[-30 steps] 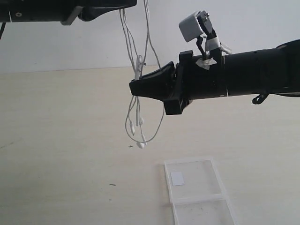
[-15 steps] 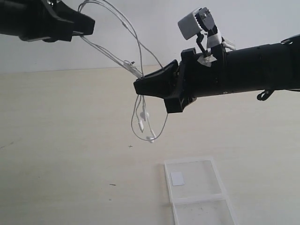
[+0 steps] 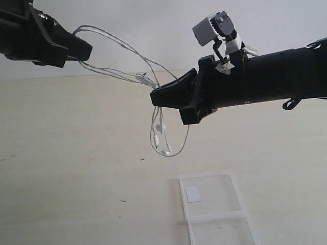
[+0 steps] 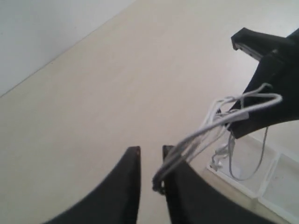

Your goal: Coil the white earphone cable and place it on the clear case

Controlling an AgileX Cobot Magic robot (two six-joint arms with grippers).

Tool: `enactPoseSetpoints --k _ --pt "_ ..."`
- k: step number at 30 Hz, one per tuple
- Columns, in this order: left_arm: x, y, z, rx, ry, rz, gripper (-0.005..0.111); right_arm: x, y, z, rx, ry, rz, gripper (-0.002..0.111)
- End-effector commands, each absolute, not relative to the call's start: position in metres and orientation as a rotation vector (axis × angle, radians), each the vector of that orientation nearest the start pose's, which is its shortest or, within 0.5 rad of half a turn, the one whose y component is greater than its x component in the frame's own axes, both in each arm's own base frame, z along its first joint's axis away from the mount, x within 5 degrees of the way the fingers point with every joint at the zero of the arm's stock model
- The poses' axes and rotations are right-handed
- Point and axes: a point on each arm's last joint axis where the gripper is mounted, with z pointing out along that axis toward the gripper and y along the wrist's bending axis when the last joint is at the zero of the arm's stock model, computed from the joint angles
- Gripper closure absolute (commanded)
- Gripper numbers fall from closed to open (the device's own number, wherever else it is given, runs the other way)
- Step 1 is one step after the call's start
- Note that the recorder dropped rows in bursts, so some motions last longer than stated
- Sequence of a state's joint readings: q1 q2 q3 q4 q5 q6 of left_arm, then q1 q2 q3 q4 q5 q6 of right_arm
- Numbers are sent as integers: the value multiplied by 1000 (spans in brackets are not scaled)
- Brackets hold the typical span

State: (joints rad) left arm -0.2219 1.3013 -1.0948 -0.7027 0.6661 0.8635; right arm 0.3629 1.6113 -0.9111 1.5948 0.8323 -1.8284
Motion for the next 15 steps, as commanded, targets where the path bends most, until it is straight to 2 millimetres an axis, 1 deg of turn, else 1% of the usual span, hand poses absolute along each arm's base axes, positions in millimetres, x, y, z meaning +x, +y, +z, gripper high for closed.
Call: enactPoseSetpoints --k 1,2,3,4,5,6,8,9,12,15 --pt "261 -96 349 762 2077 -431 47 274 174 245 -1053 1825 950 108" --pt "260 -96 348 772 2086 -440 36 273 174 244 -1058 1834 950 108" --pt "259 -96 348 783 2095 -450 29 273 174 244 -1067 1840 948 108" --pt "258 -97 347 791 2101 -457 25 272 173 243 -1078 1845 944 108" --pt "257 -97 346 802 2110 -466 25 272 173 243 -1084 1853 943 108" --pt "255 -97 346 811 2115 -471 28 271 173 242 -1089 1864 940 108" --pt "253 -97 347 823 2119 -477 39 270 172 240 -1108 1880 934 108" --pt "252 -97 349 824 2110 -473 47 270 172 239 -1118 1884 930 108" --pt "246 -96 355 854 2070 -450 66 269 171 238 -1140 1893 918 108" --pt "241 -95 362 888 2018 -418 81 268 171 239 -1151 1888 910 108"
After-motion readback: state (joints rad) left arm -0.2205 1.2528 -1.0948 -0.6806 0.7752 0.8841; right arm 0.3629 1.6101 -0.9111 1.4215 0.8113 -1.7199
